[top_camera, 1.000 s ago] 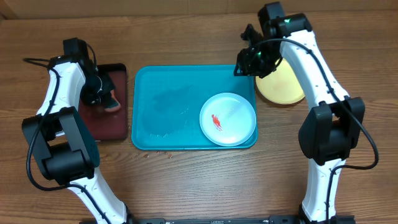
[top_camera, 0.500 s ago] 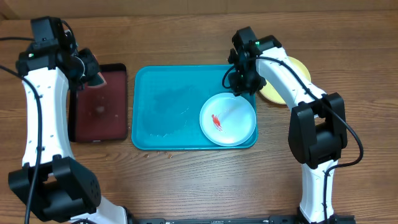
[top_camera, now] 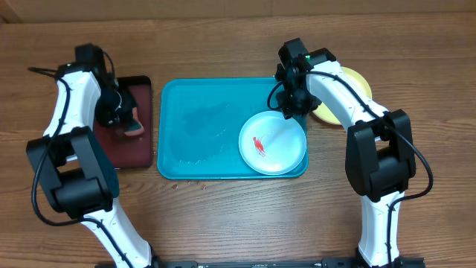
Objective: Clean dirty plates on tray and stack at the side
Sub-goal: 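Move the right gripper toward the light-blue plate rim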
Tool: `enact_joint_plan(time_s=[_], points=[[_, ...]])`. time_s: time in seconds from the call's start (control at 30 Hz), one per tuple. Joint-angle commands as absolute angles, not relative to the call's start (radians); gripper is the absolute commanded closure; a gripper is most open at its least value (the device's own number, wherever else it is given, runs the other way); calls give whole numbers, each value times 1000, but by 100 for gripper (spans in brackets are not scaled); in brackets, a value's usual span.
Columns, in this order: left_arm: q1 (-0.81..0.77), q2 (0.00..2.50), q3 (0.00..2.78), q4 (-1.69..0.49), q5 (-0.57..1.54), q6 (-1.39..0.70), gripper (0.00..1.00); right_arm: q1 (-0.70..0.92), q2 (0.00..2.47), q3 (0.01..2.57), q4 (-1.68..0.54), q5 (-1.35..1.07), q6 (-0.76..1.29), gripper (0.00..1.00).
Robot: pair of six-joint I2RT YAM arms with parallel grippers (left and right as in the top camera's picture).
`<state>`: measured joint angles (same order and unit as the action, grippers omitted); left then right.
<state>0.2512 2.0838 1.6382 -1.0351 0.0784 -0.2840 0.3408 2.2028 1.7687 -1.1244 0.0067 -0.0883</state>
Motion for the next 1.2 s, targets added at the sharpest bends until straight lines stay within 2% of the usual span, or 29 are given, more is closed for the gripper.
enact_joint_plan(time_s=[0.0, 0.17, 0.3, 0.53, 0.67, 0.8, 0.87, 0.9, 1.17], points=[[259, 2064, 1652, -1024, 78, -268, 96, 339, 2186, 1736, -1109, 14, -163, 54], [259, 2064, 1652, -1022, 78, -265, 96, 339, 2186, 1676, -1085, 11, -189, 56], [259, 2064, 1652, -1018, 79, -266, 96, 339, 2186, 1653, -1081, -2, -192, 71], [259, 2064, 1652, -1024, 80, -266, 96, 340, 2186, 1637, -1037, -166, -175, 85], [258, 2064, 1652, -1029, 80, -266, 96, 363, 2187, 1637, -945, -266, -67, 95], [258, 2064, 1652, -1039, 79, -265, 96, 405, 2186, 1637, -839, -274, 49, 89], [259, 2064, 1652, -1040, 79, -265, 96, 422, 2186, 1637, -811, -252, 88, 75], [259, 2064, 1652, -1041, 79, -265, 96, 427, 2186, 1637, -813, -221, 109, 72], [258, 2064, 1652, -1042, 79, -266, 96, 410, 2186, 1637, -958, -124, 209, 67]])
